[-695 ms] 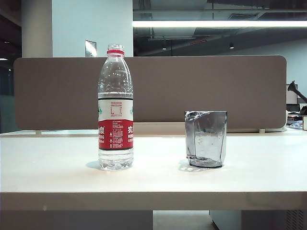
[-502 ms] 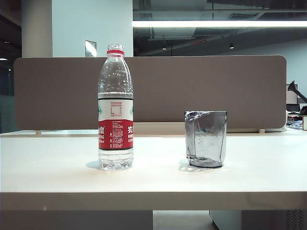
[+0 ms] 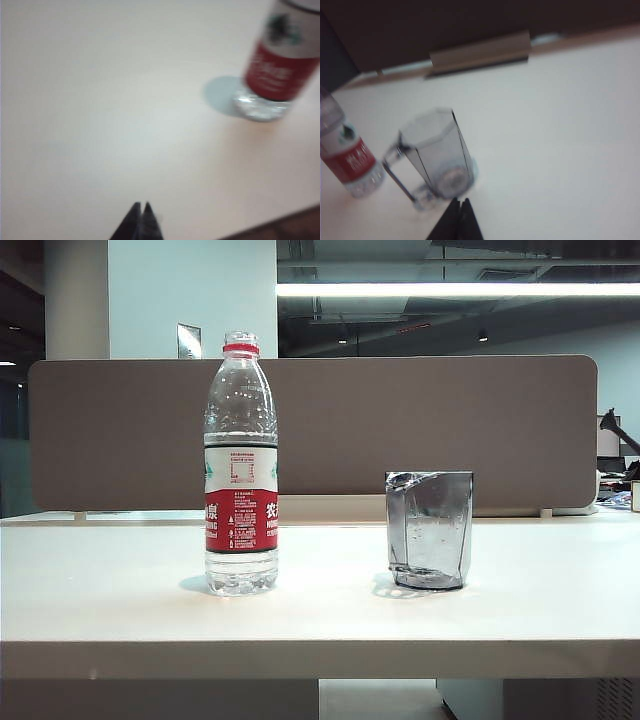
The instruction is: Pick up the mineral water bottle on the table and pour water into the mug until it's full.
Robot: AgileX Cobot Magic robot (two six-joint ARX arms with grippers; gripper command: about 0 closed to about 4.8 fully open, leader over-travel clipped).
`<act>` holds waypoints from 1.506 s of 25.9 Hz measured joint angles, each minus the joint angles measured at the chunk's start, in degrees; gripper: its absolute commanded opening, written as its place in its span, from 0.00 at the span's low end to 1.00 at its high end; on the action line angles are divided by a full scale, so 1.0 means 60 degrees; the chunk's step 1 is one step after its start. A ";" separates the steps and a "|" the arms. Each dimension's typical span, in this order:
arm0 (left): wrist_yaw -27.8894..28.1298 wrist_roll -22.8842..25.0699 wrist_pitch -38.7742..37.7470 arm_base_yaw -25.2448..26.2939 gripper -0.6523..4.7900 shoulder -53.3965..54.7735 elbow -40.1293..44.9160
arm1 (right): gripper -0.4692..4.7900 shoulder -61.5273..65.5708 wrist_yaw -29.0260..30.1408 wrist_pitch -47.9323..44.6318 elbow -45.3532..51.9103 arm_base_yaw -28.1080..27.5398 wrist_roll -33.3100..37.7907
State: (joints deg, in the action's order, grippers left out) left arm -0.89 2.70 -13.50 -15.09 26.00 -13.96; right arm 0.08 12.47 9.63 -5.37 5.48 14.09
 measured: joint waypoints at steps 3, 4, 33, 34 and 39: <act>-0.0066 0.0000 0.0007 -0.1020 0.12 0.1279 -0.1020 | 0.08 0.0011 -0.0044 0.0280 -0.1002 0.0004 -0.0076; -0.0051 0.0000 -0.0029 -0.1195 0.12 0.1402 -0.1180 | 0.08 0.0011 -0.0058 0.0397 -0.1188 0.0007 -0.0087; -0.0066 0.0000 0.0066 -0.2102 0.12 0.2448 -0.2200 | 0.10 0.5621 -0.4666 -0.0073 -0.3249 0.5074 -0.2998; -0.0066 0.0000 0.0066 -0.2102 0.12 0.2448 -0.2200 | 0.10 0.5625 -0.4462 -0.0033 -0.3249 0.5078 -0.2922; -0.0066 0.0000 0.0066 -0.2102 0.12 0.2448 -0.2200 | 0.10 0.5621 -0.3971 0.0197 -0.3220 0.4863 -0.2849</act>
State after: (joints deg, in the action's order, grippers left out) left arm -1.28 2.70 -13.10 -27.70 40.69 -27.16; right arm 33.80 -11.35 10.81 -24.69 34.65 -3.01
